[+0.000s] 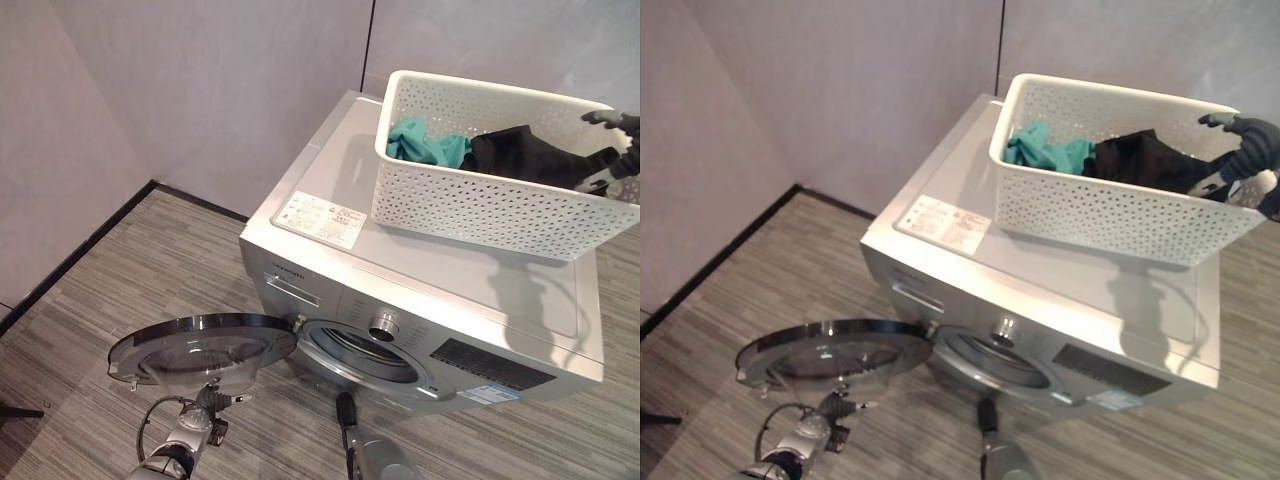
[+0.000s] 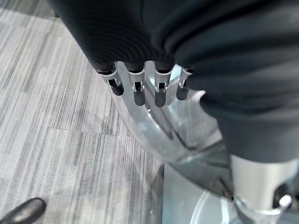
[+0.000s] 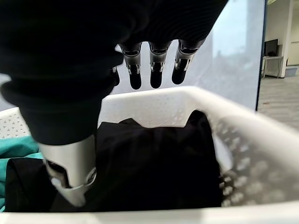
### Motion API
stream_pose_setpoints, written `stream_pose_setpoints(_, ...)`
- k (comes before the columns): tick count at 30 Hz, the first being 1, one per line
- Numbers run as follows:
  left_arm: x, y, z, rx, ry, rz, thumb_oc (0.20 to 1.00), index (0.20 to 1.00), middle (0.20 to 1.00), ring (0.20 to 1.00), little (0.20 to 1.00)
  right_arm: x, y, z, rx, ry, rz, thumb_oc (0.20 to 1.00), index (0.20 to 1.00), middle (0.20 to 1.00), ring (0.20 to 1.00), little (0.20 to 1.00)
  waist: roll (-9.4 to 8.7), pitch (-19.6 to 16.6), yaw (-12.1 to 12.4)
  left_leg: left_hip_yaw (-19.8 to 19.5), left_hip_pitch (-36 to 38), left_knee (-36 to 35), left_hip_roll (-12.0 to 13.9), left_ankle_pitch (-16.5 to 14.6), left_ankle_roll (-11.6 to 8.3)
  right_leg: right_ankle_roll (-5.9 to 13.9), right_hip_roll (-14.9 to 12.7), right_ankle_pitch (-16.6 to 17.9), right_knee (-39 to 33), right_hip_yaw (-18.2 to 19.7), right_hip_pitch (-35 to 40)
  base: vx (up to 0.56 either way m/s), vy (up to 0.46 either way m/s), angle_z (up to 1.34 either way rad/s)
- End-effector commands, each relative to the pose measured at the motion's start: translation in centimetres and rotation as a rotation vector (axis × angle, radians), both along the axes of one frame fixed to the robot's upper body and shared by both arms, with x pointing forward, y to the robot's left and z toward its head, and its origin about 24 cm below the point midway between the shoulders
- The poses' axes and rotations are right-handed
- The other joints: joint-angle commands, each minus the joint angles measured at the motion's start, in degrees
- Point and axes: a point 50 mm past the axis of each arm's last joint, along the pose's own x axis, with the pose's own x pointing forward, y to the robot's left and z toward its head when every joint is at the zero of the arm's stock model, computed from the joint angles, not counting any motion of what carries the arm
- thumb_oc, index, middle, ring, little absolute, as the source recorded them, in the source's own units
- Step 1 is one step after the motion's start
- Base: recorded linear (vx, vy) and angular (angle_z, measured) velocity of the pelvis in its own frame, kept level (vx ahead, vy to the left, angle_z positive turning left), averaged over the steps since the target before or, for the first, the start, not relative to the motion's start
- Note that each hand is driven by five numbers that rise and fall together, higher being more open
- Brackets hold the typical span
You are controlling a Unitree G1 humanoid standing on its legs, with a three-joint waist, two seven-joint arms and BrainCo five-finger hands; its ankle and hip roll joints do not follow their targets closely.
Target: Grab the laundry basket,head to the washer,open it,put in the laundry and shut it.
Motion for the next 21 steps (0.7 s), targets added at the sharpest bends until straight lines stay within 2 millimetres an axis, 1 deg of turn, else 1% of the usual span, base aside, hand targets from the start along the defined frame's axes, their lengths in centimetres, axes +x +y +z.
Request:
stream_pose_setpoints(1,-0.5,3.2,0.8,0.060,-0.020,0.060,1.000,1.000,1.000,1.000,1.000,0.4,-0.9,1.9,0.001,-0.088,-0.066,1.000,1.000,1.000,1.000,1.000,-4.03,-2.6,1.5,-2.7,-0.4,1.8,3.5,3.9,-1.73,6.41,-6.8,-7.4,7.2,3.3,-1.0,0.03,-0.070,0.07)
stream_pose_setpoints(5,-1.1,3.5,0.6,0.056,-0.014,0.072,1.000,1.000,1.000,1.000,1.000,0.3,-1.8,2.0,-0.011,-0.081,-0.122,1.000,1.000,1.000,1.000,1.000,-3.68,-2.6,2.1,-3.0,-1.3,1.8,4.4,6.0,-2.36,5.91,-6.3,-8.2,7.2,2.5,-0.9,0.03,-0.079,0.07)
stream_pose_setpoints(6,-1.4,3.7,0.5,0.052,-0.008,0.082,1.000,1.000,1.000,1.000,1.000,0.5,-2.0,1.8,0.008,-0.082,-0.132,1.000,1.000,1.000,1.000,1.000,-3.46,-2.6,2.4,-3.4,-1.7,1.8,4.9,7.7,-2.81,5.66,-6.0,-8.5,7.1,1.9,-0.9,0.03,-0.080,0.10)
stream_pose_setpoints(7,-1.4,3.7,0.5,0.052,-0.008,0.082,1.000,1.000,1.000,1.000,1.000,0.5,-2.0,1.8,0.008,-0.082,-0.131,1.000,1.000,1.000,1.000,1.000,-3.46,-2.6,2.4,-3.4,-1.7,1.8,4.9,7.7,-2.82,5.65,-6.0,-8.5,7.1,1.9,-0.9,0.04,-0.084,0.16)
stream_pose_setpoints(10,-1.4,3.7,0.6,0.044,-0.014,0.086,1.000,1.000,1.000,1.000,1.000,1.0,-2.0,1.2,0.013,-0.054,-0.144,1.000,1.000,1.000,1.000,1.000,-3.33,-2.4,2.9,-3.8,-2.5,2.0,5.7,9.5,-3.23,5.14,-5.6,-9.1,7.2,1.2,-0.9,0.04,-0.081,0.13)
stream_pose_setpoints(11,-1.4,3.8,0.6,0.042,-0.017,0.082,1.000,1.000,1.000,1.000,1.000,1.1,-2.4,1.0,-0.002,-0.035,-0.175,1.000,1.000,1.000,1.000,1.000,-3.34,-2.3,3.3,-4.0,-3.0,2.1,6.1,10.6,-3.47,4.88,-5.3,-9.4,7.2,1.0,-0.9,0.03,-0.074,0.05)
stream_pose_setpoints(12,-1.5,3.8,0.6,0.041,-0.017,0.082,1.000,1.000,1.000,1.000,1.000,1.1,-2.4,1.0,-0.003,-0.035,-0.174,1.000,1.000,1.000,1.000,1.000,-3.27,-2.3,3.3,-4.0,-3.0,2.1,6.1,10.6,-3.48,4.87,-5.3,-9.4,7.2,0.9,-1.0,0.02,-0.066,0.08)
stream_pose_setpoints(14,-1.3,3.6,0.6,0.035,-0.025,0.071,1.000,1.000,1.000,1.000,1.000,1.1,-3.0,0.9,-0.010,-0.020,-0.212,1.000,1.000,1.000,1.000,1.000,-3.07,-1.9,3.7,-4.4,-3.6,2.2,6.4,12.1,-3.73,4.63,-5.0,-9.7,7.1,0.5,-1.1,0.00,-0.046,0.12)
stream_pose_setpoints(17,-1.3,3.8,0.7,0.039,-0.025,0.067,1.000,1.000,1.000,1.000,1.000,1.6,-3.4,0.0,-0.003,0.009,-0.253,1.000,1.000,1.000,1.000,1.000,-2.90,-1.5,4.3,-4.7,-4.5,2.3,6.8,13.4,-3.97,4.36,-4.7,-10.0,6.8,0.2,-1.6,0.00,-0.057,0.11)
stream_pose_setpoints(21,-0.9,3.7,0.9,0.031,-0.038,0.064,1.000,1.000,1.000,1.000,1.000,2.5,-3.1,-1.3,0.006,0.049,-0.277,1.000,1.000,1.000,1.000,1.000,-2.69,-0.4,5.2,-5.1,-5.8,2.7,7.1,14.9,-3.92,3.98,-4.3,-10.2,7.3,0.2,-3.0,-0.01,-0.039,-0.03)
